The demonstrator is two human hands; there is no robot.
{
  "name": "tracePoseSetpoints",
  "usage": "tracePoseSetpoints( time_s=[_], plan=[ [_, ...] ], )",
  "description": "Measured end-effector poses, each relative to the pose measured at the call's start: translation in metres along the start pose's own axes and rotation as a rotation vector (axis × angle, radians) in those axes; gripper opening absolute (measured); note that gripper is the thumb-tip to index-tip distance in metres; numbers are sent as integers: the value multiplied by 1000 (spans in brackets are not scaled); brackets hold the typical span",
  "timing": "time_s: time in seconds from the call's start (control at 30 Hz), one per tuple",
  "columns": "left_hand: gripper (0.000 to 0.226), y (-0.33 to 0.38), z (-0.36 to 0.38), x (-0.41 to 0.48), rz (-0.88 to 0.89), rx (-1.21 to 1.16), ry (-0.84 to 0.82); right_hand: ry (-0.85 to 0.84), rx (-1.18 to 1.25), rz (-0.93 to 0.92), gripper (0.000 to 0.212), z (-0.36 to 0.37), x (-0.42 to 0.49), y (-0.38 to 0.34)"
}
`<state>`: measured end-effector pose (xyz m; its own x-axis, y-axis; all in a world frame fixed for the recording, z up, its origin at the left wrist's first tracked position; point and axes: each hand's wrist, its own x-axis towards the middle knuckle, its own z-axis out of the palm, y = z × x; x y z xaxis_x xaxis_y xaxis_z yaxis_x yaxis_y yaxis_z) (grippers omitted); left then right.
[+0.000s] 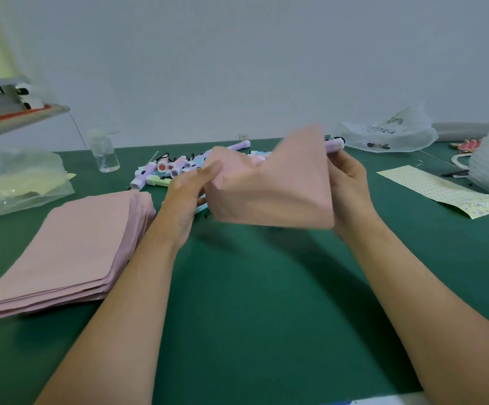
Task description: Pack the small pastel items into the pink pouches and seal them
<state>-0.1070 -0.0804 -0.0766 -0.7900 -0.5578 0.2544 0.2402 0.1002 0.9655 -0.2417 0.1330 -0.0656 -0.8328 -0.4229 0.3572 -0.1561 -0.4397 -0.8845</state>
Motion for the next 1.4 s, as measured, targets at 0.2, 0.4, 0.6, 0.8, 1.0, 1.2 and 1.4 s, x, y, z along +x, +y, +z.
tracePoseSetpoints(
  time_s=[0.2,0.4,0.6,0.8,1.0,1.2,1.4],
  plan=[
    [32,-4,-2,1,49,-45,103,155,99,0,15,9,-2,-1],
    [21,-3,13,-6,174,25,138,149,288,-14,16,2,4,-11],
    [31,-6,20,-2,136,3,69,-137,20,34,35,-1,1,-11],
    [35,-12,21,-2,94,-16,88,-54,-124,117,26,-8,5,-4],
    [34,-12,22,-1,56,-85,102,45,-22,140,23,-8,9,0],
    [35,-4,22,-8,82,-112,33,130,98,210,27,-14,14,-2],
    [36,4,17,-7,13,-126,12,30,158,331,27,-31,20,-8]
  ],
)
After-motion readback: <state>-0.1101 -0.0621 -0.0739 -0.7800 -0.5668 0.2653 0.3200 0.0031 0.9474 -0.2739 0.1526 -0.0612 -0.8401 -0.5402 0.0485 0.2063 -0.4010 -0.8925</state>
